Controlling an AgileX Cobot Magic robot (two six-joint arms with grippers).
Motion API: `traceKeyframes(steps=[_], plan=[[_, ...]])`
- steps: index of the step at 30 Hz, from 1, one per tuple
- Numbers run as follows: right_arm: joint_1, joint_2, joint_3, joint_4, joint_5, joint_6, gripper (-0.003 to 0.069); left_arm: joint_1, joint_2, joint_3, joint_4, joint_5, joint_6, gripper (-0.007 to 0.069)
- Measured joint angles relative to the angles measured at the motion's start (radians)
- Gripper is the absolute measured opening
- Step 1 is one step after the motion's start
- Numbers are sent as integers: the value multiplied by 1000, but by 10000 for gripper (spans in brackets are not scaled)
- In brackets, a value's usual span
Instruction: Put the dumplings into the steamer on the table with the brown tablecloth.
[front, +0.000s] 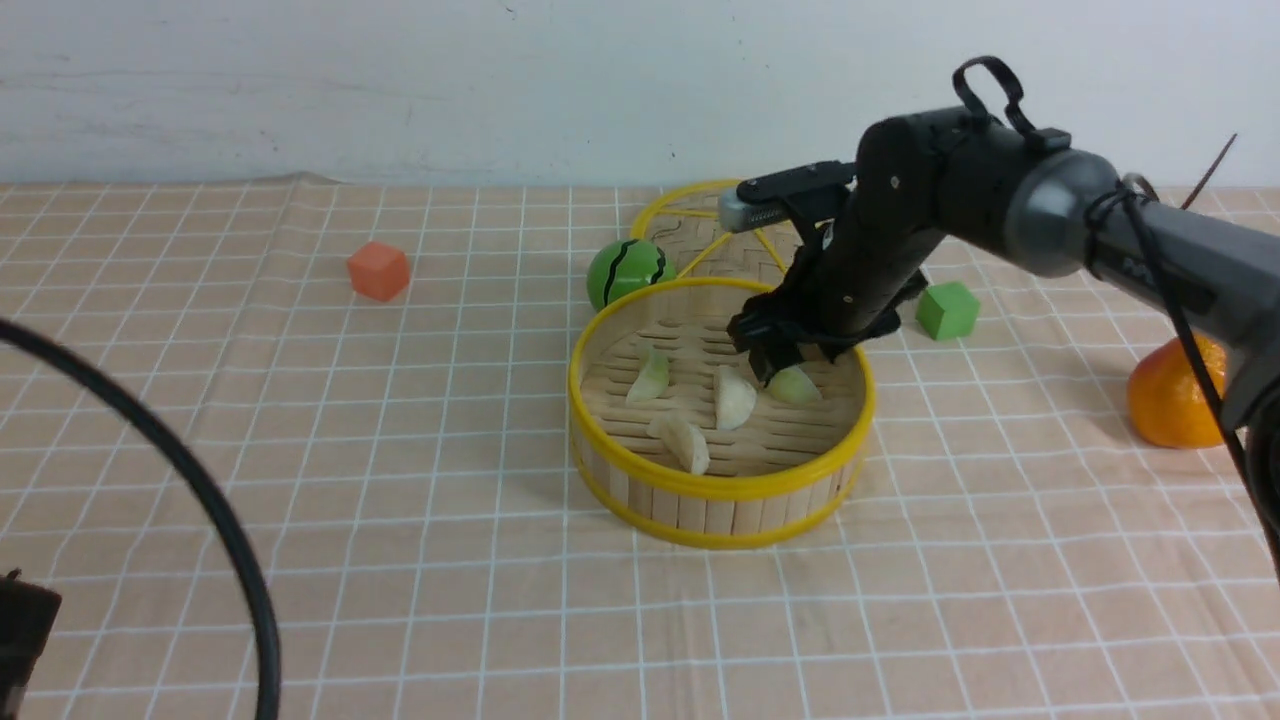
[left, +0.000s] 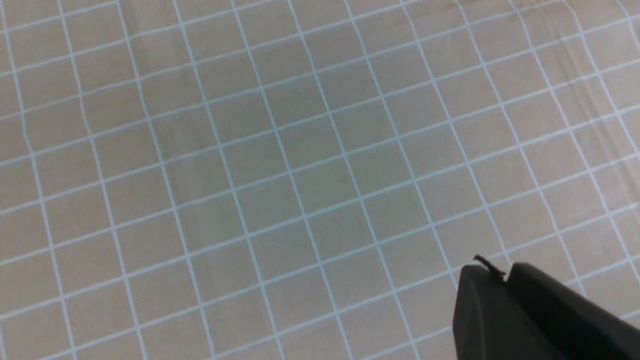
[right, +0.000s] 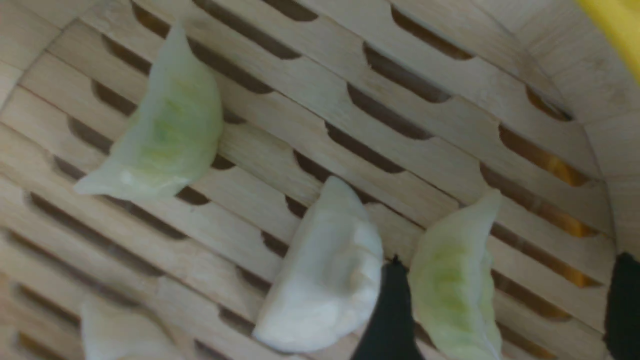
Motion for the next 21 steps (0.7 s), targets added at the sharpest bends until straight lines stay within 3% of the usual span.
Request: traceKeyframes(steps=[4,9,16,19,21], plan=[[0,-99,-27,0,69,-11,555,0,-148,123,-29,-57,-1,56],[0,-281,-34,9,143,-33,424,0,-359,279,-65,-199,-1,57],[0,-528,-35,179,334,-202,63,0,-553,462,-136,-543,-1,57],[0,-595,-32,288,350,-272,-15,0,-558,498,-142,-598,-1,57],[1,-622,-22,320,350,-289,-18,0,-558,506,-143,-602,-1,57]])
